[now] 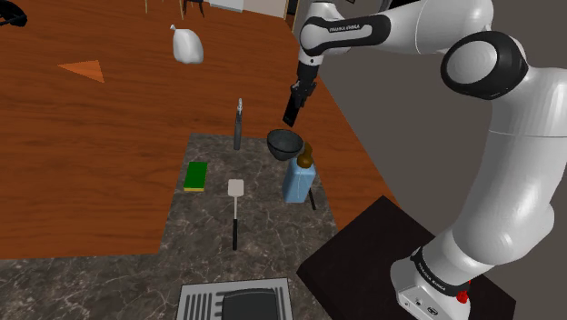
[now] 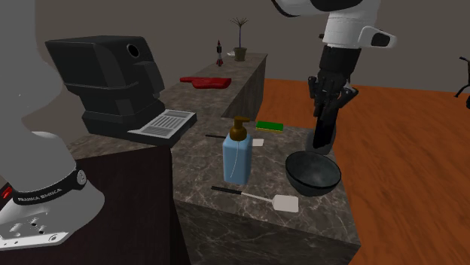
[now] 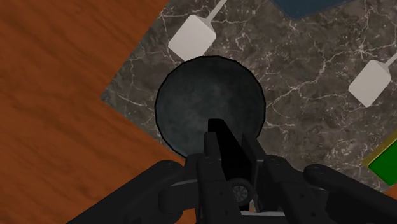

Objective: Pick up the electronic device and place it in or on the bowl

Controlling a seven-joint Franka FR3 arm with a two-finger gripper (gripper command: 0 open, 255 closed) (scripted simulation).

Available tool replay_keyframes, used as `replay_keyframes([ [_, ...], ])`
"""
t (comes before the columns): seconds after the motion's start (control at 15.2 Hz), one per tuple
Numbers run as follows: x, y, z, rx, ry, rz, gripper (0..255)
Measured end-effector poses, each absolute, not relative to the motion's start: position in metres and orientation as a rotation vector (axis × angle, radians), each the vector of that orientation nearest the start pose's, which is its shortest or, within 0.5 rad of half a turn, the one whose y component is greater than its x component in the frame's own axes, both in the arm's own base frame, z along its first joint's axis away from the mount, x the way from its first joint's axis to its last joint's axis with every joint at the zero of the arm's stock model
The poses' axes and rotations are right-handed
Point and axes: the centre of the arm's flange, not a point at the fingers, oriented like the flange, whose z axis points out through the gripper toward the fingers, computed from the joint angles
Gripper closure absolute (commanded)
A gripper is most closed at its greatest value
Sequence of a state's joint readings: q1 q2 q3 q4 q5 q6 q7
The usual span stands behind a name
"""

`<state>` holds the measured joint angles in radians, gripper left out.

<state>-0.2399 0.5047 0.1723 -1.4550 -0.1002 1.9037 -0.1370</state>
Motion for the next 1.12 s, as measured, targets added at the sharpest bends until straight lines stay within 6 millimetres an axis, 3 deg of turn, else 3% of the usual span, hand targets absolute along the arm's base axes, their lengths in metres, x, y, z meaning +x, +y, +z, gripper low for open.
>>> replay_keyframes([
  [0.92, 0.69, -0.073, 0.319, -3.143, -0.135, 0.077, 255],
  [1.12, 0.69, -0.073, 0.314, -3.143, -0.135, 0.077, 255],
])
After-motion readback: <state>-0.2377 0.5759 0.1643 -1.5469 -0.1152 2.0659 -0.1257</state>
